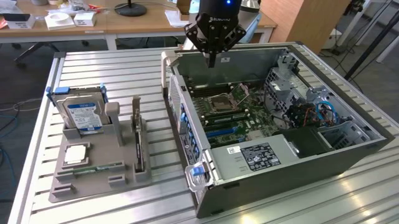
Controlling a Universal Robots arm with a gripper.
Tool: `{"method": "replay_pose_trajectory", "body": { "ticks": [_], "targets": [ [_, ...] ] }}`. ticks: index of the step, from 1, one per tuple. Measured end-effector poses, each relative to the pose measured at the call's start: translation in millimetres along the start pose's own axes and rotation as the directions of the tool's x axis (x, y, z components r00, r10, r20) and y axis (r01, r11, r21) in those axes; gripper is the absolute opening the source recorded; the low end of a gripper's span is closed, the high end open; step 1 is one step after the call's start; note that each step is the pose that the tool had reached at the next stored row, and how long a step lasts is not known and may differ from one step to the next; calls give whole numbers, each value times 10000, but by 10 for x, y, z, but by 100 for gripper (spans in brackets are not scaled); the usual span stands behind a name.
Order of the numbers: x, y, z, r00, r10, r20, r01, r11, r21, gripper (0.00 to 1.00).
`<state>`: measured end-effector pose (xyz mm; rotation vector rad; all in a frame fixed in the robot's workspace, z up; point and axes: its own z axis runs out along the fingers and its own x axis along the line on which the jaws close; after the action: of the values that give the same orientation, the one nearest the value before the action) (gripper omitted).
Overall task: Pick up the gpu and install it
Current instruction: 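Reach for the gpu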
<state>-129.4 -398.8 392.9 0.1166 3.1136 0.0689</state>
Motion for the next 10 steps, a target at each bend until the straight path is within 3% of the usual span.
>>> {"method": "replay_pose_trajectory", "body": {
  "ticks": [10],
  "targets": [
    [263,-3,8,10000,-1,0,1,10000,1,10]
  ]
}}
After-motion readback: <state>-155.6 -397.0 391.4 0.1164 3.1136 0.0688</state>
